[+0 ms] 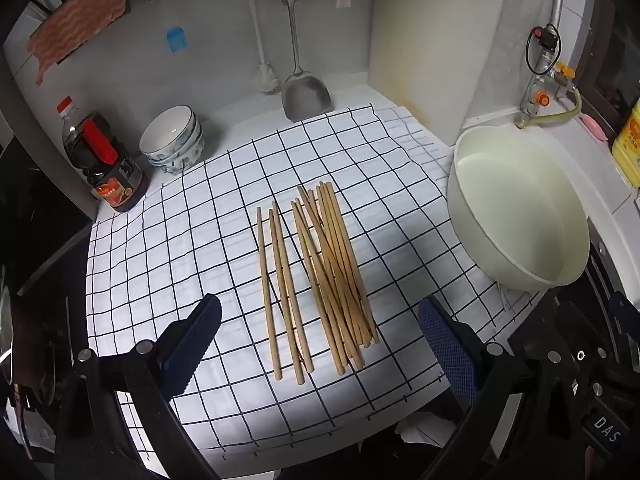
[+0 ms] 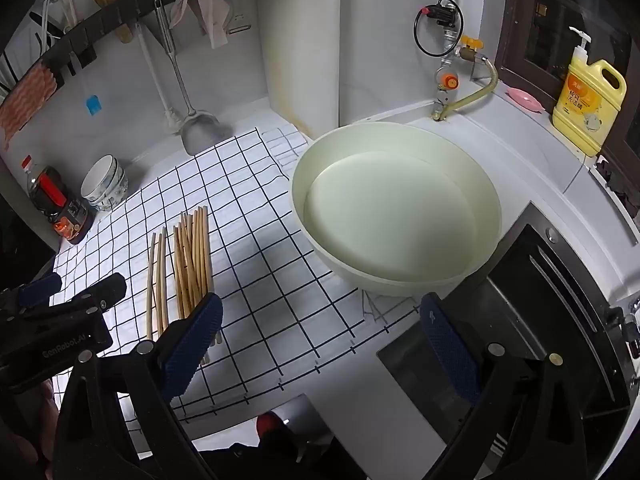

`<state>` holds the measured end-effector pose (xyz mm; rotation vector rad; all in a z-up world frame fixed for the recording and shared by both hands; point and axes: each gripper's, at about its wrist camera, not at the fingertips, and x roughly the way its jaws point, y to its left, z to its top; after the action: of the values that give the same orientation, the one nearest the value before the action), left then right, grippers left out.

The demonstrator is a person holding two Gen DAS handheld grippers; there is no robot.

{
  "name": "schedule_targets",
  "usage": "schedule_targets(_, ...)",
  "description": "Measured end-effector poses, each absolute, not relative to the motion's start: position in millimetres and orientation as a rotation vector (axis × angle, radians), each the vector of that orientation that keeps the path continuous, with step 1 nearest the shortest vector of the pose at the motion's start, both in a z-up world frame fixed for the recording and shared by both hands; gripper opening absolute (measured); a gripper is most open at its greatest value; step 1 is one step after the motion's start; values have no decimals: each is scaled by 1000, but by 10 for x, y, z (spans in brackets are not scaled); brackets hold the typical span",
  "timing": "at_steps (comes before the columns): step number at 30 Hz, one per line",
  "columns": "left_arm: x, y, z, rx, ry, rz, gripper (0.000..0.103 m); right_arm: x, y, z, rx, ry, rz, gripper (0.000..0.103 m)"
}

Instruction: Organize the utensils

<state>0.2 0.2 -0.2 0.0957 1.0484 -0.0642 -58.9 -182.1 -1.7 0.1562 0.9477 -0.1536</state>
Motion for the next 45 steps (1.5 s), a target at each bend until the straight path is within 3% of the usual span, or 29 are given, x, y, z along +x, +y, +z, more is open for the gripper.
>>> schedule_targets(45,-62,35,20,91,1042,-61,97,-664,-1796,0,157,939,-157,94)
